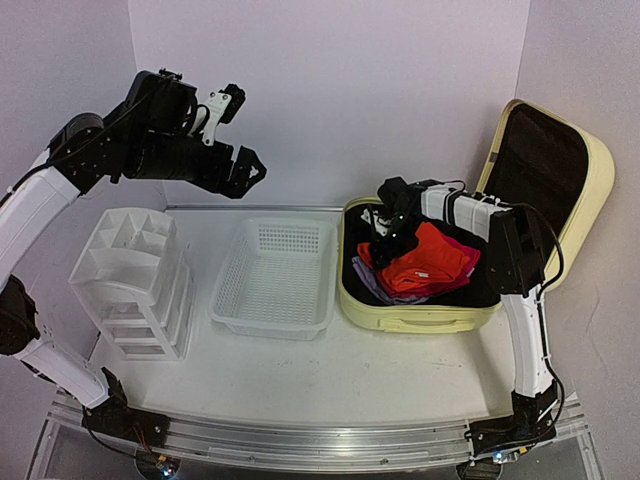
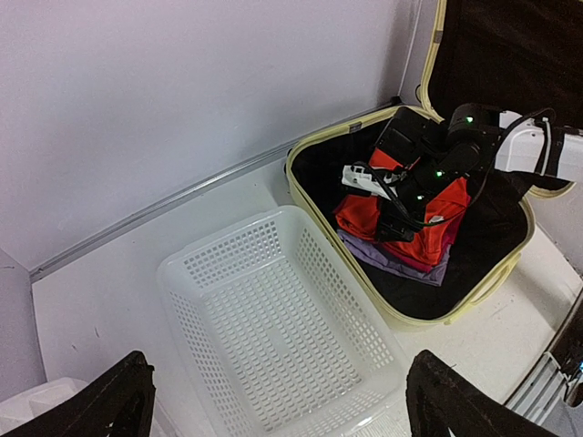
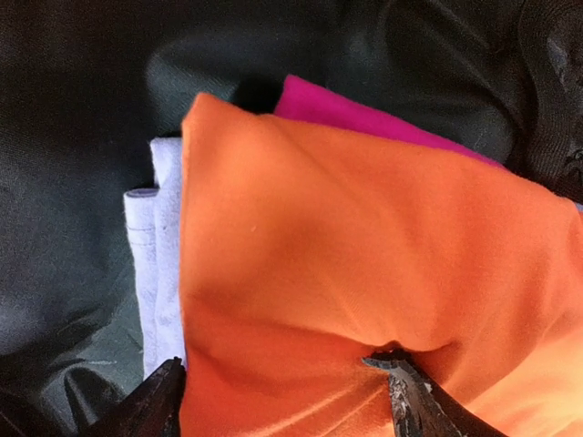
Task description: Open, take out, and arrange the luggage
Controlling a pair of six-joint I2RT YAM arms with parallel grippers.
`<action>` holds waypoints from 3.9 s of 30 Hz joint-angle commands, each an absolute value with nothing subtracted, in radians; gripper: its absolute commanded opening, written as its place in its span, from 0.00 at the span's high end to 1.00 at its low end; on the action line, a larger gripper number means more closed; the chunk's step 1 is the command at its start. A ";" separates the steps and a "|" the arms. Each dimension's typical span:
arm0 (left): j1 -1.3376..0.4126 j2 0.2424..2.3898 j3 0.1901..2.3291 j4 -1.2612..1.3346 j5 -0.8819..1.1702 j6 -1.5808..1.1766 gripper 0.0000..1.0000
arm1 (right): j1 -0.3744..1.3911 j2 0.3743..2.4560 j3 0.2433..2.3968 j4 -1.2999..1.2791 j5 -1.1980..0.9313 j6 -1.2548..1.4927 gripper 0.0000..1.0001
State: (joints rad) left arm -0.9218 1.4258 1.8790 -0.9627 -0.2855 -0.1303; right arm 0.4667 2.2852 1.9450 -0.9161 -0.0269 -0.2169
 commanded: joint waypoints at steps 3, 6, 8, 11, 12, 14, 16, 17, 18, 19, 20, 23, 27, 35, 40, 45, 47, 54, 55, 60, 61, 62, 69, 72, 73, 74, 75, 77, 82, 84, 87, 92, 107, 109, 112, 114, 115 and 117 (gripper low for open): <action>-0.919 1.417 1.921 -0.954 -0.276 -0.134 0.03 | 0.449 2.275 1.989 -0.934 0.033 -0.222 0.31; -0.920 1.417 1.921 -0.955 -0.276 -0.134 0.03 | 0.456 2.269 1.973 -0.937 0.046 -0.234 0.33; -0.919 1.419 1.921 -0.954 -0.276 -0.133 0.03 | 0.472 2.266 1.955 -0.936 0.086 -0.248 0.34; -0.919 1.420 1.921 -0.955 -0.278 -0.132 0.03 | 0.501 2.263 1.933 -0.935 0.183 -0.263 0.35; -0.920 1.420 1.921 -0.956 -0.278 -0.131 0.03 | 0.509 2.263 1.928 -0.932 0.209 -0.263 0.35; -0.919 1.420 1.921 -0.955 -0.278 -0.130 0.03 | 0.523 2.262 1.924 -0.928 0.255 -0.255 0.34; -0.920 1.420 1.921 -0.955 -0.276 -0.130 0.03 | 0.540 2.263 1.923 -0.920 0.297 -0.246 0.34; -0.919 1.420 1.921 -0.956 -0.276 -0.130 0.03 | 0.553 2.263 1.921 -0.912 0.317 -0.240 0.34; -0.919 1.420 1.921 -0.956 -0.276 -0.131 0.03 | 0.564 2.265 1.919 -0.905 0.337 -0.233 0.34; -0.919 1.420 1.921 -0.956 -0.276 -0.131 0.03 | 0.574 2.269 1.916 -0.897 0.354 -0.225 0.34; -0.919 1.419 1.921 -0.956 -0.276 -0.130 0.03 | 0.582 2.271 1.913 -0.890 0.366 -0.221 0.34; -0.919 1.415 1.915 -0.956 -0.275 -0.133 0.03 | 0.602 2.286 1.918 -0.885 0.416 -0.189 0.34; -0.919 1.404 1.907 -0.956 -0.278 -0.138 0.03 | 0.616 2.294 1.919 -0.875 0.446 -0.168 0.38; -0.919 1.395 1.900 -0.959 -0.273 -0.149 0.03 | 0.634 2.324 1.912 -0.868 0.461 -0.158 0.37; -0.919 1.387 1.887 -0.959 -0.275 -0.151 0.03 | 0.649 2.320 1.885 -0.842 0.451 -0.178 0.33; -0.919 1.380 1.881 -0.959 -0.278 -0.155 0.03 | 0.649 2.337 1.883 -0.828 0.543 -0.160 0.36; -0.918 1.378 1.878 -0.959 -0.278 -0.158 0.03 | 0.649 2.341 1.888 -0.823 0.545 -0.160 0.39; -0.919 1.369 1.869 -0.959 -0.278 -0.169 0.03 | 0.649 2.351 1.911 -0.821 0.530 -0.163 0.67; -0.919 1.368 1.867 -0.959 -0.278 -0.169 0.03 | 0.649 2.344 1.911 -0.821 0.519 -0.164 0.73; -0.919 1.366 1.862 -0.959 -0.281 -0.172 0.03 | 0.642 2.305 1.907 -0.823 0.496 -0.157 0.91; -0.919 1.368 1.862 -0.959 -0.279 -0.172 0.03 | 0.639 2.296 1.907 -0.826 0.490 -0.157 0.93; -0.919 1.368 1.862 -0.959 -0.277 -0.172 0.03 | 0.636 2.286 1.906 -0.829 0.481 -0.156 0.94; -0.919 1.371 1.858 -0.959 -0.271 -0.178 0.03 | 0.576 2.182 1.856 -0.842 0.253 -0.157 0.95; -0.919 1.374 1.859 -0.959 -0.266 -0.178 0.03 | 0.537 2.157 1.847 -0.862 0.130 -0.162 0.89; -0.919 1.375 1.859 -0.959 -0.265 -0.178 0.03 | 0.529 2.151 1.842 -0.866 0.106 -0.165 0.88; -0.919 1.377 1.860 -0.959 -0.263 -0.178 0.03 | 0.521 2.146 1.836 -0.868 0.083 -0.173 0.86; -0.920 1.379 1.861 -0.959 -0.261 -0.178 0.03 | 0.515 2.142 1.830 -0.870 0.054 -0.183 0.85; -0.919 1.383 1.865 -0.959 -0.257 -0.177 0.03 | 0.506 2.138 1.822 -0.870 0.033 -0.194 0.82; -0.919 1.387 1.869 -0.959 -0.246 -0.173 0.03 | 0.482 2.140 1.825 -0.872 -0.040 -0.196 0.73; -0.919 1.384 1.869 -0.961 -0.247 -0.174 0.03 | 0.475 2.144 1.828 -0.872 -0.059 -0.196 0.71; -0.919 1.382 1.870 -0.960 -0.250 -0.176 0.03 | 0.468 2.147 1.834 -0.871 -0.050 -0.189 0.73; -0.919 1.384 1.868 -0.963 -0.246 -0.181 0.03 | 0.460 2.146 1.845 -0.878 -0.026 -0.190 0.76; -0.919 1.394 1.888 -0.963 -0.235 -0.178 0.03 | 0.419 2.102 1.858 -0.900 -0.072 -0.237 0.90; -0.919 1.396 1.890 -0.964 -0.234 -0.176 0.03 | 0.410 2.104 1.861 -0.903 -0.103 -0.233 0.91; -0.919 1.396 1.891 -0.966 -0.233 -0.175 0.03 | 0.399 2.114 1.869 -0.910 -0.178 -0.227 0.98; -0.919 1.397 1.893 -0.965 -0.232 -0.175 0.03 | 0.398 2.124 1.873 -0.911 -0.210 -0.217 1.00; -0.919 1.397 1.894 -0.965 -0.232 -0.175 0.03 | 0.399 2.130 1.875 -0.912 -0.228 -0.213 1.00; -0.919 1.400 1.895 -0.965 -0.230 -0.175 0.03 | 0.398 2.143 1.882 -0.912 -0.259 -0.198 1.00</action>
